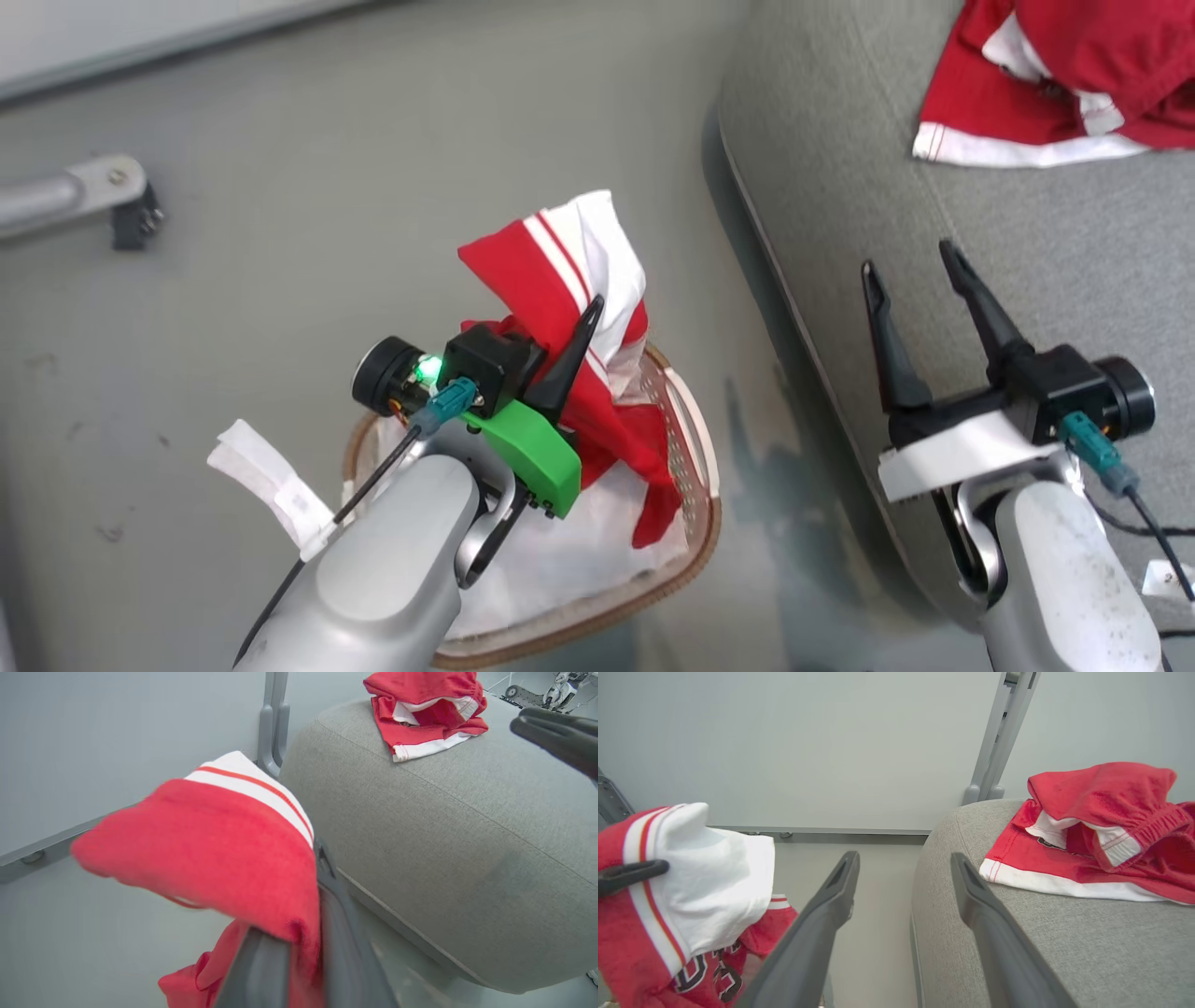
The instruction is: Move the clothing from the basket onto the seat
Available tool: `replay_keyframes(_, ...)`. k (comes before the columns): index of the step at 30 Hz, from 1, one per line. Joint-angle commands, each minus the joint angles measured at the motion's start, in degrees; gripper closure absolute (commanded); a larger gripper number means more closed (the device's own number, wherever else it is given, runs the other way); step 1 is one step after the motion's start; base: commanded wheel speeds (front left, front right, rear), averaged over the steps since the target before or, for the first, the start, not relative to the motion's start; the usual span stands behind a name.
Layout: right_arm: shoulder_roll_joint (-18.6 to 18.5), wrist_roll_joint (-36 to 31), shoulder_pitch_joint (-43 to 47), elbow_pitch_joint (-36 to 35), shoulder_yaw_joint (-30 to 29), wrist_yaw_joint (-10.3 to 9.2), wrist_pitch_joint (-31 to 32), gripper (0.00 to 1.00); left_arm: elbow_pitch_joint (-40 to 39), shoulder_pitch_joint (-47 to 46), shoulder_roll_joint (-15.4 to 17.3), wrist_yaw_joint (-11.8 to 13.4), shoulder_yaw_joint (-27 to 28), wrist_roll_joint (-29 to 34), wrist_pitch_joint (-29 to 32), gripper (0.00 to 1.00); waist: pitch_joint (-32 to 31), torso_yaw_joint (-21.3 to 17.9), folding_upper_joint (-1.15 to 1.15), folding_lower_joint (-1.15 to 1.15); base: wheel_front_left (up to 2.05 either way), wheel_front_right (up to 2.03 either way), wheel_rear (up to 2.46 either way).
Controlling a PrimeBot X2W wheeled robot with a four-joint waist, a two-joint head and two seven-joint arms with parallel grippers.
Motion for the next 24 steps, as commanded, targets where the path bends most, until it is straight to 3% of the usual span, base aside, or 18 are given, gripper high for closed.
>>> replay_keyframes(1, -0.2, -0.4, 1.8, 0.3, -0.2, -0.06, -0.1, 0.00, -1.7, 1.4, 0.8, -0.3, 0.1, 0.9, -0.2, 1.00, -9.2, 4.3, 0.00, 0.00, 0.00, 0.00, 0.00)
replay_keyframes(15, -0.2, -0.5, 6.9, 1.0, 2.4, -0.06, -0.1, 0.00, -11.8, -7.8, 9.3, -0.3, -0.5, 1.3, 1.5, 1.00, -21.1, 4.8, 0.00, 0.00, 0.00, 0.00, 0.00)
replay_keyframes(24, -0.2, -0.3, 5.1, 1.7, 7.3, -0.06, -0.1, 0.00, -13.7, -16.2, 11.8, -0.3, 1.5, 0.3, 4.3, 1.00, -23.3, 4.5, 0.00, 0.00, 0.00, 0.00, 0.00)
